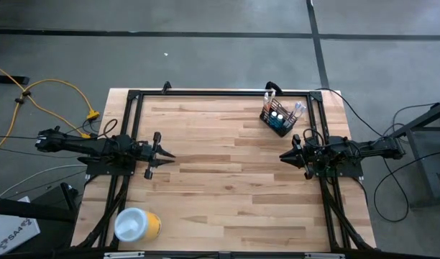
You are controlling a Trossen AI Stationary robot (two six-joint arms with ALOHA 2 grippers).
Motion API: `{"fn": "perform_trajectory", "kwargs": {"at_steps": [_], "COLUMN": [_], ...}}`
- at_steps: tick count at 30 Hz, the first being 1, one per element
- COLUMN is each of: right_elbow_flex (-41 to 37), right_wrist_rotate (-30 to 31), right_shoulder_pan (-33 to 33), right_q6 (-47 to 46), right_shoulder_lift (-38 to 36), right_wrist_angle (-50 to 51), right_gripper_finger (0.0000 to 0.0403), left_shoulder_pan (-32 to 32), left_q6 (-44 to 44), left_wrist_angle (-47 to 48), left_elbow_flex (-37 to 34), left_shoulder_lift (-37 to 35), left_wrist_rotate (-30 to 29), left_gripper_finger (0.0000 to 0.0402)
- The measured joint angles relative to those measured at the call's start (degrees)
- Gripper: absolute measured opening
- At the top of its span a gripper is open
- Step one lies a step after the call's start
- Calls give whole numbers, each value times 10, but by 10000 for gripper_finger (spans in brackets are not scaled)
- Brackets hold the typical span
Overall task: Pick & Place toothbrushing station
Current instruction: Return to Home Position
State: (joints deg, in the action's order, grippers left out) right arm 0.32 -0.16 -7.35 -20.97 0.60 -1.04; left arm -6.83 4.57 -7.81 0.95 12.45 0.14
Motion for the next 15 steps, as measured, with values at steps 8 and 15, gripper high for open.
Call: {"fn": "perform_trajectory", "kwargs": {"at_steps": [8,15], "right_elbow_flex": [0,0], "right_wrist_rotate": [0,0], "right_shoulder_pan": [0,0], "right_q6": [0,0], "right_shoulder_lift": [0,0], "right_wrist_angle": [0,0], "right_gripper_finger": [52,52], "left_shoulder_pan": [0,0], "left_q6": [-3,-3], "left_wrist_angle": [0,0], "left_elbow_flex": [0,0], "left_shoulder_lift": [0,0], "left_wrist_rotate": [0,0], "left_gripper_finger": [69,69]}}
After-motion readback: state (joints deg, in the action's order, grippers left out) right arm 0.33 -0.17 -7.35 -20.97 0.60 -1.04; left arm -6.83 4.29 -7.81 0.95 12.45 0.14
